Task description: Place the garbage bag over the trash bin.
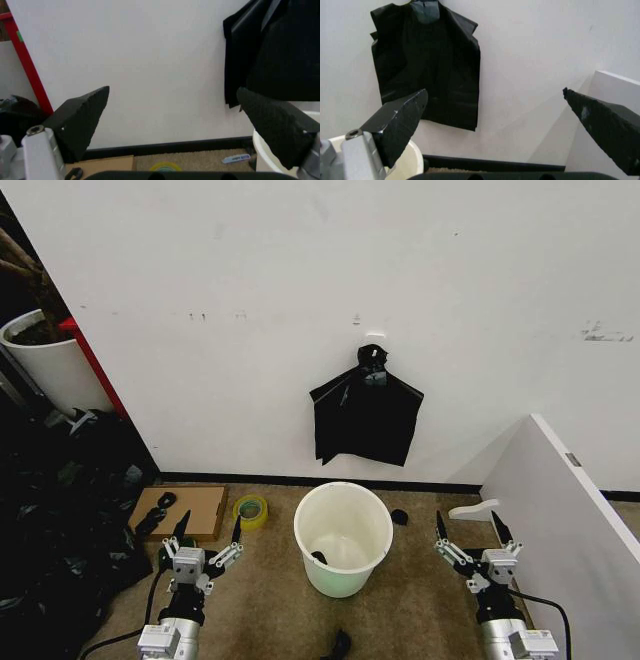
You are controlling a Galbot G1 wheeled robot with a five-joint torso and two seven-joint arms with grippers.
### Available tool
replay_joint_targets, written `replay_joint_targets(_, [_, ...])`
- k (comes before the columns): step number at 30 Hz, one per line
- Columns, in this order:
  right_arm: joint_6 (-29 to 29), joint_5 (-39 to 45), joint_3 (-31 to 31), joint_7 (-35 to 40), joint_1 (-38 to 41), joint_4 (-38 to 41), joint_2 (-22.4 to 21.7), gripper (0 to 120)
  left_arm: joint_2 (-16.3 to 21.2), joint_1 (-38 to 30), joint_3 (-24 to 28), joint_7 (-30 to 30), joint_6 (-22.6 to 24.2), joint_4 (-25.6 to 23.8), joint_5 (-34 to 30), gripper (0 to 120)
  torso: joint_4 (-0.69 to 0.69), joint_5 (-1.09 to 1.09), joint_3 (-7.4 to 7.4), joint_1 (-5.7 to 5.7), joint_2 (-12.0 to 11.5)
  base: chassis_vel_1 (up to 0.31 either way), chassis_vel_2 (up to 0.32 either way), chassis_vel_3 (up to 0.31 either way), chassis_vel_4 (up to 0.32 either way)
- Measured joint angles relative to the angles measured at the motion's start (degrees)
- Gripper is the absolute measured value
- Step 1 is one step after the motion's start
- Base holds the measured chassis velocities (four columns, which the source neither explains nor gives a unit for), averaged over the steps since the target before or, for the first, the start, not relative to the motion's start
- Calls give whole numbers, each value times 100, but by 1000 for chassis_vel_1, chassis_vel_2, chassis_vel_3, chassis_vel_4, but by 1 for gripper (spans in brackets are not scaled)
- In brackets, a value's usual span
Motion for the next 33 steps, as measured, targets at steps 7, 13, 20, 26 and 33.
replay_joint_targets(7, [-42,40,-15,23,-3,14,-15,100,47,-15,41,14,-93,88,164,100,0,-1,0,0,0,0,0,0,0])
replay_joint_targets(13, [-48,51,-34,51,-67,19,3,100,-29,-27,105,14,-108,105,202,100,0,0,0,0,0,0,0,0,0])
replay_joint_targets(20, [-168,62,-61,49,-177,130,114,100,20,-10,31,-1,-143,145,83,100,0,-1,0,0,0,0,0,0,0])
replay_joint_targets(26, [-175,84,-69,38,-218,186,269,100,146,7,-118,-12,-139,114,-100,100,0,0,0,0,0,0,0,0,0])
replay_joint_targets(33, [-618,769,-337,-93,165,276,29,100,51,-105,-173,-18,-181,166,-178,100,-1,-1,0,0,0,0,0,0,0])
